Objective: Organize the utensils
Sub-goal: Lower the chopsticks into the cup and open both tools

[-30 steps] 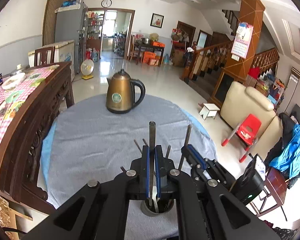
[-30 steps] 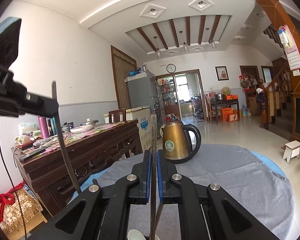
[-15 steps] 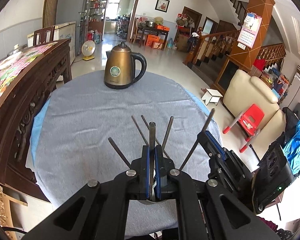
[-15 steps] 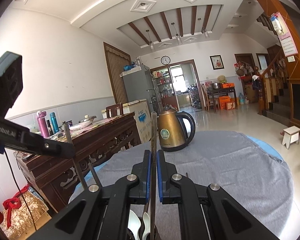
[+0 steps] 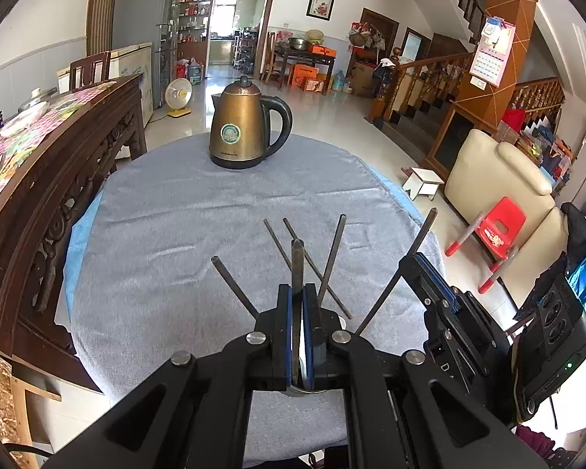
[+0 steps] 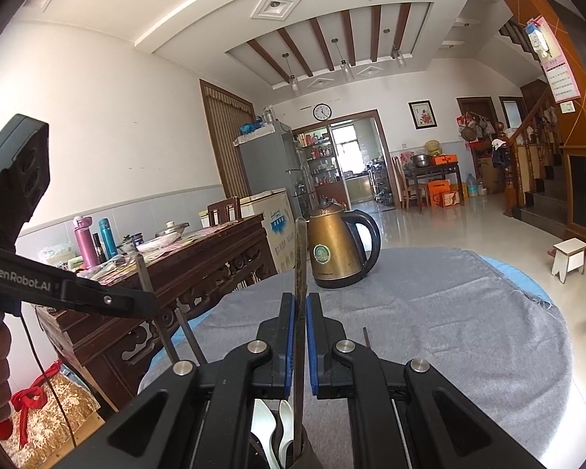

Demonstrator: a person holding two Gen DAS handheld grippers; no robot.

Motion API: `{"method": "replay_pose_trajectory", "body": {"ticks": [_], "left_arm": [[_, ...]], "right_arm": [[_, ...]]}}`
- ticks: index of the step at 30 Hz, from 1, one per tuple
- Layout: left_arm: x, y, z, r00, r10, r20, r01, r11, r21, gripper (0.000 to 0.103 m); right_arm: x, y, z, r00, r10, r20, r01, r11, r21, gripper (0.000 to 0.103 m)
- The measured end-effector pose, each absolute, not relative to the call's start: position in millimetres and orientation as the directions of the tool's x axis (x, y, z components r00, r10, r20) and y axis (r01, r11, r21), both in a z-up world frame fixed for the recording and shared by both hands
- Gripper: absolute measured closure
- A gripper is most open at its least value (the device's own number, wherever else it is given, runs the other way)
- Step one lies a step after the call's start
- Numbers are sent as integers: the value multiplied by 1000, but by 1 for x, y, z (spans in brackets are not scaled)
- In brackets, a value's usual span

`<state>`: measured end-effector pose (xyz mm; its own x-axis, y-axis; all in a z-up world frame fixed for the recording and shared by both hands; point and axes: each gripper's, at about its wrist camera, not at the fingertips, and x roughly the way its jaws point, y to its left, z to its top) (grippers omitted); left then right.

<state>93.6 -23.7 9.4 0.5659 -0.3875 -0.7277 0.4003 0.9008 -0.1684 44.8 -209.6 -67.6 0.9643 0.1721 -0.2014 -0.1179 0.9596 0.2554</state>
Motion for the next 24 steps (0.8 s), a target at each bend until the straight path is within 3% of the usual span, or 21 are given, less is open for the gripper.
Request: {"method": "replay_pose_trajectory", "body": {"ticks": [13, 14, 18, 24], "left_arm": [[91, -28, 3, 583, -338, -738, 387, 915, -113, 97], [91, -28, 2, 583, -336, -740, 385, 916, -113, 94], [90, -21, 1, 588, -341, -734, 369, 920, -132, 63], [84, -6, 1, 631, -325, -705, 330, 934, -134, 57]], "right_arm": [[43, -205, -71, 941, 240, -241, -166, 942, 291, 96], [42, -206, -71, 939, 244, -243, -167, 939, 300, 96], [41, -212, -68, 939, 243, -243, -162, 937, 308, 96], [37, -230, -66, 955, 186, -232, -104, 940, 325, 96]]}}
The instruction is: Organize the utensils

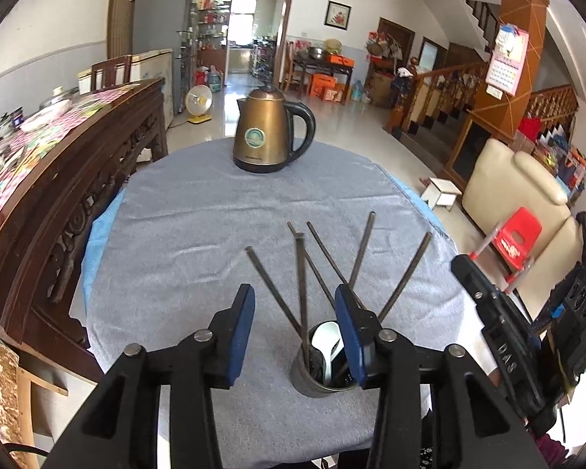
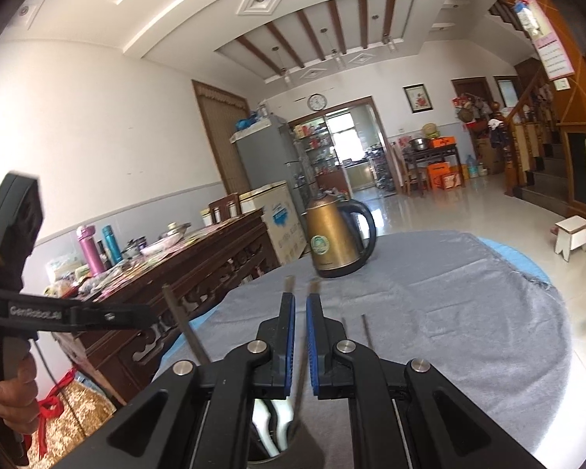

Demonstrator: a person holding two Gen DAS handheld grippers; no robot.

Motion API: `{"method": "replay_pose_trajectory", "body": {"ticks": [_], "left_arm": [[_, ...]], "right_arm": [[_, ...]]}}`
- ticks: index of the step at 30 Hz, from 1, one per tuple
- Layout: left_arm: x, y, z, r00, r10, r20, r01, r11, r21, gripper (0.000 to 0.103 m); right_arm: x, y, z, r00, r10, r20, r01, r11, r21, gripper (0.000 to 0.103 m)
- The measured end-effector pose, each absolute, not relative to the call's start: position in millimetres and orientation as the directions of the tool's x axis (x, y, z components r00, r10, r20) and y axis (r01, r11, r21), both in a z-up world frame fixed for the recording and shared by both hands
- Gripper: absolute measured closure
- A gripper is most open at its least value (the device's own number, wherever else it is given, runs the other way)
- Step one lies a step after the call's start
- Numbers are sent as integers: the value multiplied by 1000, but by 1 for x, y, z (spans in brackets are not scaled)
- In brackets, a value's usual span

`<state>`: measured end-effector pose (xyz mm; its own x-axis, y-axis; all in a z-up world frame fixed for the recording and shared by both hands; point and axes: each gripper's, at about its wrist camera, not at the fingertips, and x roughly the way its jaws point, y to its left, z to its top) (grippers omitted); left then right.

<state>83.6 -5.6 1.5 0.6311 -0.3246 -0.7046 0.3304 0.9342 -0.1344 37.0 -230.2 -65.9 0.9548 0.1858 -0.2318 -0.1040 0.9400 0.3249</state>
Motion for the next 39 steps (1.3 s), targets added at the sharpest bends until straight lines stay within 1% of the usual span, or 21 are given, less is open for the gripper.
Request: {"method": "replay_pose_trajectory", "body": {"ticks": [1, 5, 10, 11, 12, 13, 14, 15, 27, 31, 36, 39], "left_arm": [[81, -4, 0, 642, -309, -702, 318, 940, -123, 55], [70, -4, -6, 675, -258, -691, 284, 956, -79, 39], [58, -1, -14, 694, -226, -684, 247, 966, -68, 34], [57, -2, -14, 698, -215, -683, 241, 969, -58, 32], [55, -2, -14, 703, -204, -681, 236, 971, -47, 31], [52, -2, -13, 709, -194, -678, 232, 972, -35, 31], [50, -2, -12, 715, -184, -675, 228, 973, -23, 30], [49, -2, -11, 718, -178, -673, 227, 974, -16, 30], [18, 8, 14, 768, -155, -621, 214, 977, 22, 29], [10, 9, 11, 772, -141, -620, 215, 975, 46, 29], [4, 9, -2, 747, -138, -650, 233, 971, 61, 29], [-1, 12, -3, 748, -134, -650, 232, 970, 67, 29]], "right_arm": [[37, -234, -67, 956, 174, -236, -90, 939, 331, 96], [40, -248, -70, 956, 151, -252, -52, 932, 360, 96], [41, -258, -72, 954, 128, -270, -20, 928, 372, 95], [40, -259, -71, 954, 125, -271, -16, 928, 371, 92], [39, -260, -71, 955, 120, -271, -12, 929, 370, 84], [37, -260, -70, 956, 114, -270, -6, 929, 370, 80], [36, -262, -70, 957, 109, -269, -1, 928, 371, 73], [34, -264, -69, 958, 104, -267, 3, 927, 375, 71], [4, -274, -44, 977, 52, -207, 29, 929, 368, 71], [-3, -272, -43, 975, 45, -219, 37, 933, 357, 71], [-5, -265, -48, 965, 46, -258, 44, 942, 333, 71], [-6, -260, -50, 962, 48, -269, 43, 946, 322, 71]]}}
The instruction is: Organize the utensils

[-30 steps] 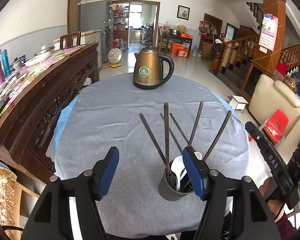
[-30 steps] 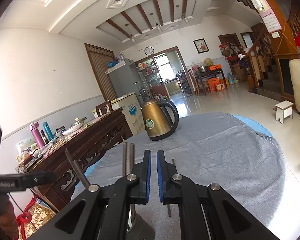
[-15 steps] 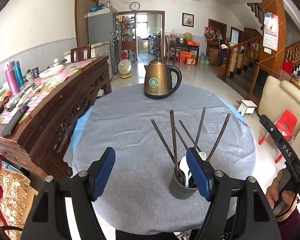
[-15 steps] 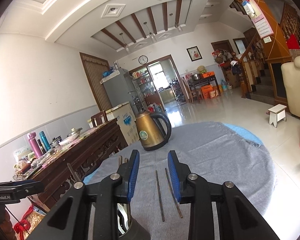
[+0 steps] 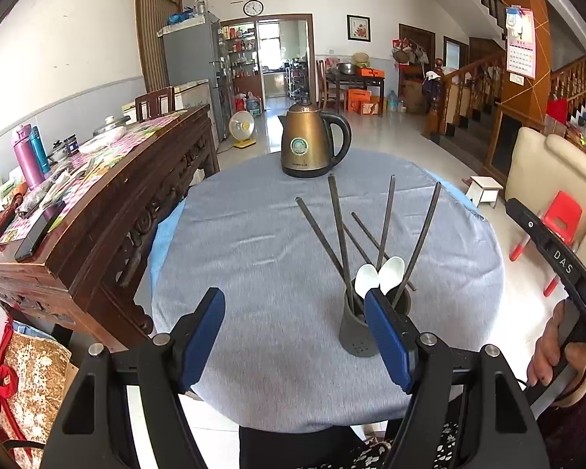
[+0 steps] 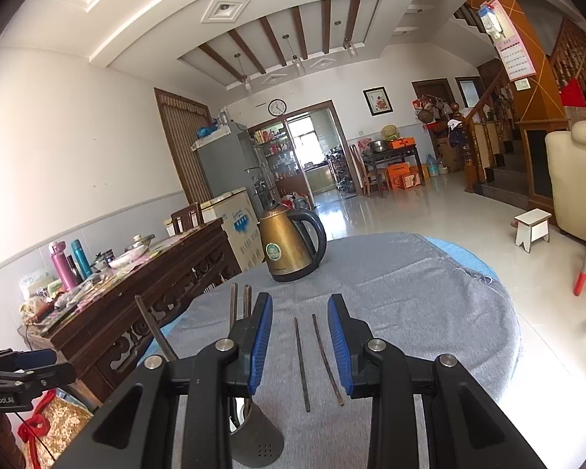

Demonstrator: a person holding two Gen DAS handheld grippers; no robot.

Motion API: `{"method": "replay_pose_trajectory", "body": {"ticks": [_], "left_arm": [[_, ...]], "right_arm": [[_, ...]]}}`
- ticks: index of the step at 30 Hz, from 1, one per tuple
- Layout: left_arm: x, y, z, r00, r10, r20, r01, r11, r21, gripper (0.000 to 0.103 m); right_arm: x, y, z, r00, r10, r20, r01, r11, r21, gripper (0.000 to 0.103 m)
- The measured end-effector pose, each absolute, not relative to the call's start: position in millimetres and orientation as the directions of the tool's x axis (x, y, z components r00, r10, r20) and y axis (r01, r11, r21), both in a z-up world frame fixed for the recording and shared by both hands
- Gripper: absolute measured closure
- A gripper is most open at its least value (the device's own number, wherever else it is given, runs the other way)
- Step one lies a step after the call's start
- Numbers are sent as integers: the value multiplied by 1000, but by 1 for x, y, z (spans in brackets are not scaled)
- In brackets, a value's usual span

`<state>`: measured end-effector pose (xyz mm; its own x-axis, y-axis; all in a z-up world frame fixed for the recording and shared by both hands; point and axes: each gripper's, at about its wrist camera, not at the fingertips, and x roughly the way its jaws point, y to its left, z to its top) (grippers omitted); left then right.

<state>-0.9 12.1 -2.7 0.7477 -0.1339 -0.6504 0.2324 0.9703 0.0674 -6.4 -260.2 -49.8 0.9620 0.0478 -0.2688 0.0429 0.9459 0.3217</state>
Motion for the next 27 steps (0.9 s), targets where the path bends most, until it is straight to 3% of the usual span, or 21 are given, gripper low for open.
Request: {"method": "replay_pose_trajectory", "body": {"ticks": [27], "left_arm": [[-4, 23, -11, 739, -111, -665, 206, 976, 66, 29]], "right_arm": [[-7, -263, -52, 952, 59, -299, 49, 939, 341, 71]]}}
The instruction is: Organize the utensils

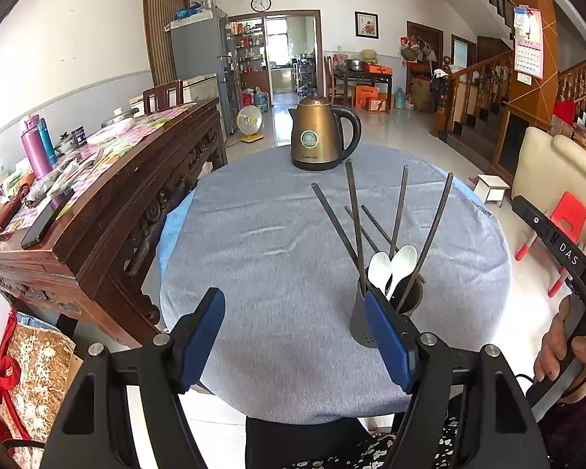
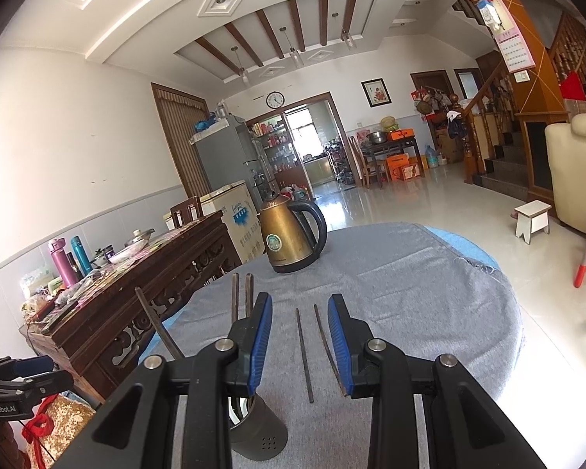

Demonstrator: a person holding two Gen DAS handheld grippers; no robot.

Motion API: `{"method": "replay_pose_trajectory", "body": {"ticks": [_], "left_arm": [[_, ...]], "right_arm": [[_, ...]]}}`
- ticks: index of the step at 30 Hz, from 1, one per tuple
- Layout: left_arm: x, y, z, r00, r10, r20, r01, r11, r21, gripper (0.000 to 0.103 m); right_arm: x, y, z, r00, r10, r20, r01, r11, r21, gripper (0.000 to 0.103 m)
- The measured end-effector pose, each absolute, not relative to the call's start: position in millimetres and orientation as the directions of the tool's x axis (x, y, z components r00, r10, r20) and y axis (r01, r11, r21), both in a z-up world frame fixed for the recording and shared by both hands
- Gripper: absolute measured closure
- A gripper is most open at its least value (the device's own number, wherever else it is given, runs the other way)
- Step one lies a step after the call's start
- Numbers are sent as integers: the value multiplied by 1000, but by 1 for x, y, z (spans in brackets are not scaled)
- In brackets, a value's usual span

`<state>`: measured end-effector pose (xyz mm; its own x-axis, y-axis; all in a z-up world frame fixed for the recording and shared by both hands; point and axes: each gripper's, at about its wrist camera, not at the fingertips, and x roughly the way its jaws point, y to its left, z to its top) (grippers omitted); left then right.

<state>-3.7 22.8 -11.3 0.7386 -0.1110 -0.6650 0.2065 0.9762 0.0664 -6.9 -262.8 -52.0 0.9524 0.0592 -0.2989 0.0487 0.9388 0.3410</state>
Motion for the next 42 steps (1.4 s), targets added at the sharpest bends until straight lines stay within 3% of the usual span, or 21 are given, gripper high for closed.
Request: {"method": "replay_pose_trajectory", "body": {"ticks": [42], "left_arm": [[-3, 24, -15, 725, -102, -681, 194, 979, 60, 29]], "right_arm": [[-3, -259, -57, 947, 65, -316, 48, 941, 336, 71]]}}
